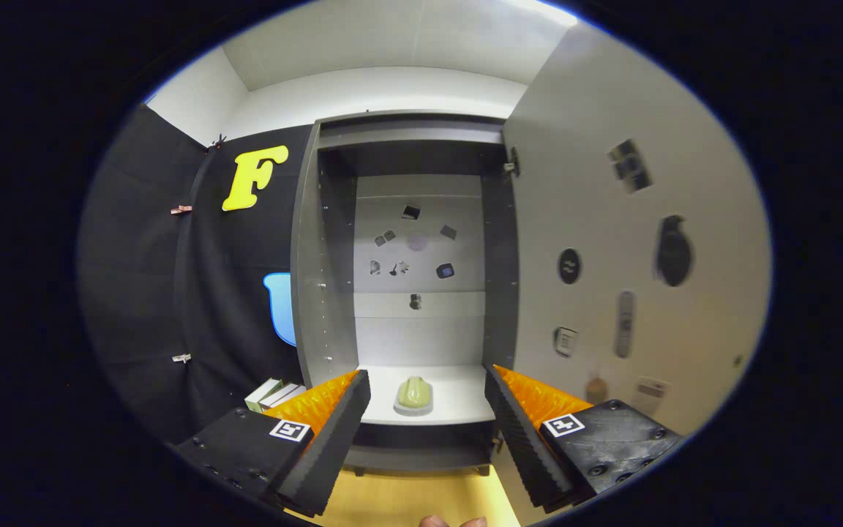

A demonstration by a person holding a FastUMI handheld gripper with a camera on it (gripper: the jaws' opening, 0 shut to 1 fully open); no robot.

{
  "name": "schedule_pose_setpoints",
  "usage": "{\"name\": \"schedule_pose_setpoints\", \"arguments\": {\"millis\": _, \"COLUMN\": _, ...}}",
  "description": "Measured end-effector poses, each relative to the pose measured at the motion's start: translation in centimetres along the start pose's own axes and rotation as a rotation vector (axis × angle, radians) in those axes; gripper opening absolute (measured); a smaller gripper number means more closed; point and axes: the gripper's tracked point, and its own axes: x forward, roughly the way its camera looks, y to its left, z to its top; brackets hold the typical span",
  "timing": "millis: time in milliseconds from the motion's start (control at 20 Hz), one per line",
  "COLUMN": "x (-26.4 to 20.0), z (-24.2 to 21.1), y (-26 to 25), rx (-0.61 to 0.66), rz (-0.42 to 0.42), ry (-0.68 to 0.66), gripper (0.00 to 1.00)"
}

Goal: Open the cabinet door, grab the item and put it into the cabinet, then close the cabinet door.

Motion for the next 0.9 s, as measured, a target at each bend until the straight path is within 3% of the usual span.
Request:
{"name": "schedule_pose_setpoints", "arguments": {"millis": 300, "x": -9.5, "z": 0.0, "y": -4.2, "rx": -0.048, "rz": 0.004, "ry": 0.019, "gripper": 0.99}}
{"name": "schedule_pose_setpoints", "arguments": {"millis": 600, "x": -15.7, "z": 0.3, "y": -8.6, "rx": -0.009, "rz": 0.049, "ry": 0.026, "gripper": 0.99}}
{"name": "schedule_pose_setpoints", "arguments": {"millis": 700, "x": -17.0, "z": 0.1, "y": -11.9, "rx": -0.017, "rz": 0.012, "ry": 0.031, "gripper": 0.99}}
{"name": "schedule_pose_setpoints", "arguments": {"millis": 900, "x": -17.2, "z": -0.4, "y": -20.2, "rx": -0.024, "rz": -0.157, "ry": 0.041, "gripper": 0.99}}
